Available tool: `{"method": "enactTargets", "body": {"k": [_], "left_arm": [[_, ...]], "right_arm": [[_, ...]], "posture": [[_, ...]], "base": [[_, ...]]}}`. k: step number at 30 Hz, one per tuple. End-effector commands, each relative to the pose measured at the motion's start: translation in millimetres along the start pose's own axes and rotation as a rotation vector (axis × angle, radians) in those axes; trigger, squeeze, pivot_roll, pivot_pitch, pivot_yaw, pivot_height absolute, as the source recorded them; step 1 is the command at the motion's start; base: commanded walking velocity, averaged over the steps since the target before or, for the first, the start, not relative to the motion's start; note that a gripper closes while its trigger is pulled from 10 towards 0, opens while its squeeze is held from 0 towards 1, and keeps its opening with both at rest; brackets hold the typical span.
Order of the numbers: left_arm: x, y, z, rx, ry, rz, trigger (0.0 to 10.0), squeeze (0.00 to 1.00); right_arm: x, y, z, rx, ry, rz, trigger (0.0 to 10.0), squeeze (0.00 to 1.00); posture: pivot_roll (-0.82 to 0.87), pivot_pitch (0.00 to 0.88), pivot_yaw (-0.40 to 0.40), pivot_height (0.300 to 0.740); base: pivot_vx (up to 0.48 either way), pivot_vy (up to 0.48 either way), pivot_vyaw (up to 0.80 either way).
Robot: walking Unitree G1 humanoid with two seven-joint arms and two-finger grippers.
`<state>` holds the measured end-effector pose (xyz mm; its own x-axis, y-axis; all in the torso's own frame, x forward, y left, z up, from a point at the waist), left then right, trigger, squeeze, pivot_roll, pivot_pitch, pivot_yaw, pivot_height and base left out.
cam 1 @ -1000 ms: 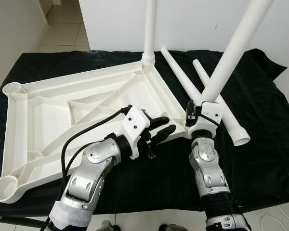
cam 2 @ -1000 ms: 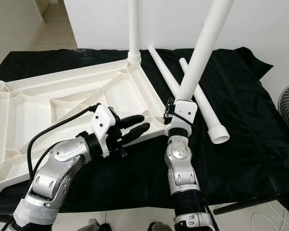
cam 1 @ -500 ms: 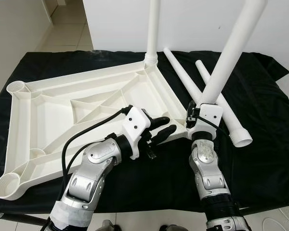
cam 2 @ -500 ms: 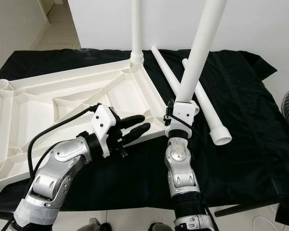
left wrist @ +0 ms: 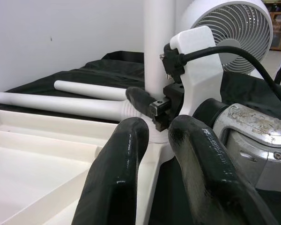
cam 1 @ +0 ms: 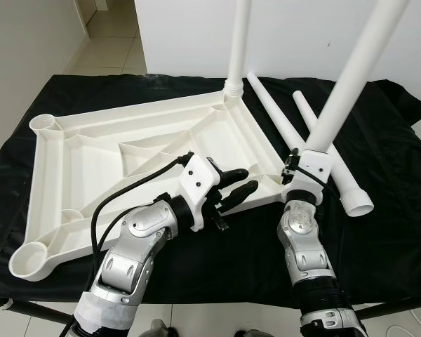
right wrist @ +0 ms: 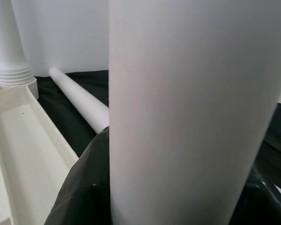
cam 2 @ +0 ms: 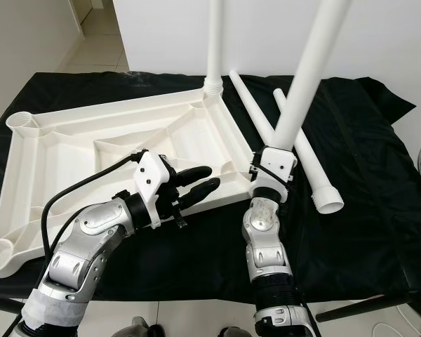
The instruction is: Building children table
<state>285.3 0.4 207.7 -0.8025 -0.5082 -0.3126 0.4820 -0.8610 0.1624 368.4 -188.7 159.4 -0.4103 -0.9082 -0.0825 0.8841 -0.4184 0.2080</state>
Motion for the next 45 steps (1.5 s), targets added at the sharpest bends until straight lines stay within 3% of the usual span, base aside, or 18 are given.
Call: {"method": "enactTargets", "body": {"k": [1, 18, 19, 23, 33, 35, 36, 42, 44, 45], "left_arm": [[-8.2, 0.8, -3, -0.011, 0.0, 0.07, 10.0, 0.0], [-8.5, 2.4, -3, -0.006, 0.002, 0.064, 10.0, 0.0], [-8.2, 2.4, -3, -0.006, 0.001, 0.063, 10.0, 0.0], [-5.6, 3.1, -2, -0.002, -0.003, 0.059, 10.0, 0.0], [-3.7, 4.6, -2, 0.003, -0.007, 0.053, 10.0, 0.0], [-3.6, 4.7, -1, 0.004, -0.008, 0.053, 10.0, 0.0], [-3.6, 4.6, -1, 0.003, -0.008, 0.053, 10.0, 0.0], [-3.5, 4.6, -1, 0.003, -0.007, 0.053, 10.0, 0.0], [-3.0, 4.9, -1, 0.005, -0.007, 0.05, 10.0, 0.0], [-3.0, 4.9, -1, 0.005, -0.007, 0.05, 10.0, 0.0]], "right_arm": [[35.2, -6.0, -38, -0.135, -0.114, -0.108, 10.0, 0.0], [19.6, -1.9, -30, -0.086, -0.068, -0.017, 10.0, 0.0], [16.8, -1.6, -25, -0.062, -0.041, 0.011, 10.0, 1.0], [13.6, -0.2, -14, -0.011, 0.003, 0.054, 10.0, 1.0], [13.2, 6.3, -5, 0.031, -0.013, 0.103, 10.0, 1.0], [12.9, 7.6, -4, 0.034, -0.017, 0.116, 10.0, 0.95], [10.7, 9.8, -3, 0.033, -0.008, 0.154, 10.0, 0.0], [9.5, 12.4, -1, 0.034, 0.006, 0.193, 10.0, 0.0], [4.1, 17.0, 3, 0.034, 0.026, 0.315, 10.0, 0.0], [4.1, 17.0, 3, 0.034, 0.026, 0.315, 10.0, 0.0]], "posture": [[-0.1, 0.071, 0.032, 0.74], [-0.11, 0.07, 0.038, 0.74], [-0.11, 0.07, 0.038, 0.74], [-0.11, 0.07, 0.038, 0.74], [-0.12, 0.069, 0.038, 0.74], [-0.12, 0.069, 0.038, 0.74], [-0.12, 0.069, 0.038, 0.74], [-0.12, 0.069, 0.038, 0.74], [-0.12, 0.069, 0.038, 0.74], [-0.12, 0.069, 0.038, 0.74]], "base": [[0.0, 0.0, 0.0], [0.0, 0.0, 0.0], [0.0, 0.0, 0.0], [0.0, 0.0, 0.0], [0.0, 0.0, 0.0], [0.0, 0.0, 0.0], [0.0, 0.0, 0.0], [0.0, 0.0, 0.0], [0.0, 0.0, 0.0], [0.0, 0.0, 0.0]]}}
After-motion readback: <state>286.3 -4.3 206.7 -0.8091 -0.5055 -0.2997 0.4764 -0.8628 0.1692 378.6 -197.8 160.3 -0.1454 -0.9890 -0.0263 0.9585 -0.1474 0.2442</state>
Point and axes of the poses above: a point about 5 cm out from each wrist's last joint towards the gripper, its own y axis pointing out of the wrist towards the gripper, its own z axis along the axis of the wrist's last joint, x = y × z, the point moved 6 cm from there along y, pointing out of the wrist towards the gripper, and after that the axes turned 7 degrees about y, right-handed, at the moved point
